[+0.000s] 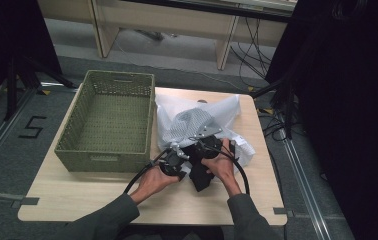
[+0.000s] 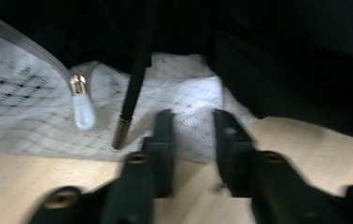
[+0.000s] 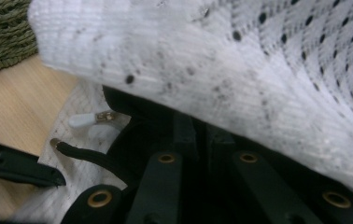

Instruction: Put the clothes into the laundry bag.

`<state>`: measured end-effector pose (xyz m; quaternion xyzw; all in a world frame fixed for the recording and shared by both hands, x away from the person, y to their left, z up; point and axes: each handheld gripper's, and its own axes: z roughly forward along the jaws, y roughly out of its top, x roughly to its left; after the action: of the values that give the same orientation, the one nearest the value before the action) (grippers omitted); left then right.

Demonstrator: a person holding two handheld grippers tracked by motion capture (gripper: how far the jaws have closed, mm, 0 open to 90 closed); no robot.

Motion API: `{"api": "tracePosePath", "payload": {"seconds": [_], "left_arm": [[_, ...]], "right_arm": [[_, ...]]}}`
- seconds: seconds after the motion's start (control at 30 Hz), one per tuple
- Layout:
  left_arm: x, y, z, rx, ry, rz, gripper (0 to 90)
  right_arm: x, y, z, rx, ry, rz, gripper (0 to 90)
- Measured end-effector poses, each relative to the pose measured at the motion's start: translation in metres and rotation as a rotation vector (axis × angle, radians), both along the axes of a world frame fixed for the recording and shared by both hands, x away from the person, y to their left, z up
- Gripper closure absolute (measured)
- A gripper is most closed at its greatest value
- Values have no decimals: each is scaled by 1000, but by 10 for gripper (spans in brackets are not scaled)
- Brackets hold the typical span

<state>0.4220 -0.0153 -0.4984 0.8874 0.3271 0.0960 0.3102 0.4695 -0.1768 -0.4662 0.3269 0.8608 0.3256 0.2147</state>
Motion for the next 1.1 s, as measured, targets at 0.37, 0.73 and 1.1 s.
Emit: {"api": "tracePosePath", "payload": {"seconds": [0.37,0.73,1.1], "left_arm": [[-21,41,4,42,57,-125,889],[-47,58,3,50,39,-172,889],[-45,64,1,9,52,-162,878]], "right_arm": [[-17,8,10,-80,-7,72,862],[8,20,3,-255,-114,-33,863],[-20,11,27,-75,-48,-6,514]]}}
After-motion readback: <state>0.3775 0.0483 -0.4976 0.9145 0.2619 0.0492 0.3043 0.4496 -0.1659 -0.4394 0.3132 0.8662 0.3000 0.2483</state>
